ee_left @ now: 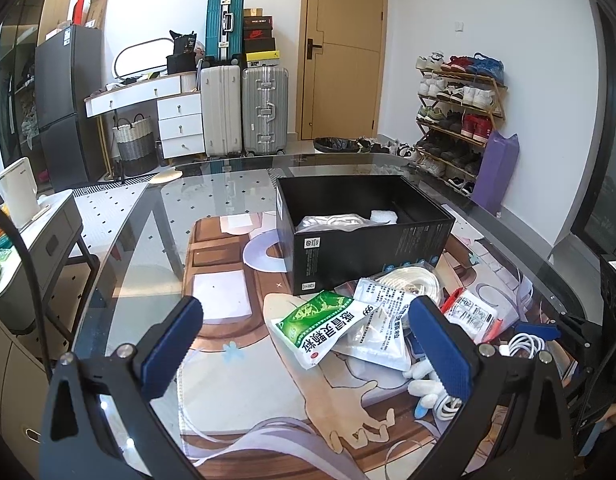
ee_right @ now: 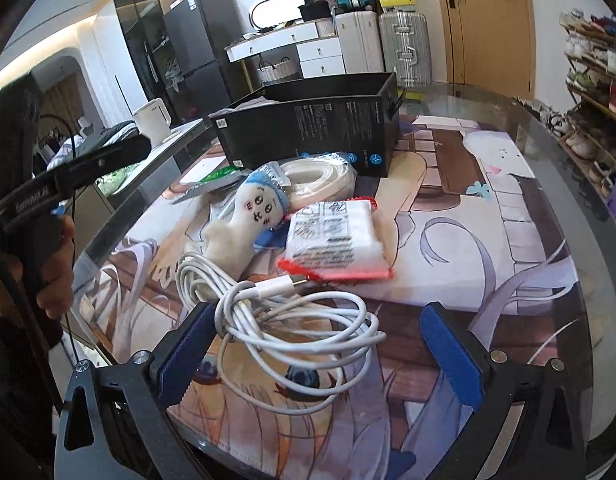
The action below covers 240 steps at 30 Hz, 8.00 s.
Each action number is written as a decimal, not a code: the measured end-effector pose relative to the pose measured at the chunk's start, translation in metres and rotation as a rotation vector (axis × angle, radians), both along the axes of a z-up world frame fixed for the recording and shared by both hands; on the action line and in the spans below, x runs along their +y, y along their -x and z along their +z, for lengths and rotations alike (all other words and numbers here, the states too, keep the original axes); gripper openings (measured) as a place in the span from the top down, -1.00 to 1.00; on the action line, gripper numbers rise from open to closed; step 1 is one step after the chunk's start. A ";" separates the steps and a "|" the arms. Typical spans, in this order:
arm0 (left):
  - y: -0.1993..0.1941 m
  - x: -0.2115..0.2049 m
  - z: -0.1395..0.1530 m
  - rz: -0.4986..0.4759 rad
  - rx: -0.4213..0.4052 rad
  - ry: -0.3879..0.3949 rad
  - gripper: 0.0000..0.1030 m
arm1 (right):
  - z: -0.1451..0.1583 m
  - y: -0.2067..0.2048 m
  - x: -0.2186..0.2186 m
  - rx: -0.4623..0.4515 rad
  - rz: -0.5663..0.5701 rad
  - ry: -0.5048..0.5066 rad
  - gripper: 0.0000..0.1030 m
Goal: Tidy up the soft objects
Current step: 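Move the right tool back over the coiled white cable, then grasp the coiled white cable with the right tool and lift it, then grasp the green-printed medicine packet with the left tool while the right tool holds the cable, then lower the cable and green packet into the black box and open both tools, then move both tools back over the plush doll and red-edged tissue packet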
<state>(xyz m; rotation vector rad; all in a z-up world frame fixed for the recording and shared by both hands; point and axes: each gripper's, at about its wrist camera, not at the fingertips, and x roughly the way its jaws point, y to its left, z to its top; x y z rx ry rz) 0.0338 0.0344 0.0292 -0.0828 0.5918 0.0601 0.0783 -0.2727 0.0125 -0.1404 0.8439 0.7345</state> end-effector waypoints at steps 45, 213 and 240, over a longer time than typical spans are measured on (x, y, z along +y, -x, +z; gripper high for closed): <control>-0.003 0.005 -0.004 0.012 0.013 0.016 -1.00 | 0.010 0.017 -0.005 -0.085 0.044 -0.197 0.02; -0.109 -0.002 0.006 -0.082 0.128 0.043 -0.02 | 0.070 -0.139 0.065 -0.298 0.082 0.020 -0.77; -0.015 -0.027 0.005 -0.065 0.015 -0.019 -1.00 | 0.049 -0.057 0.011 -0.198 0.082 -0.025 -0.99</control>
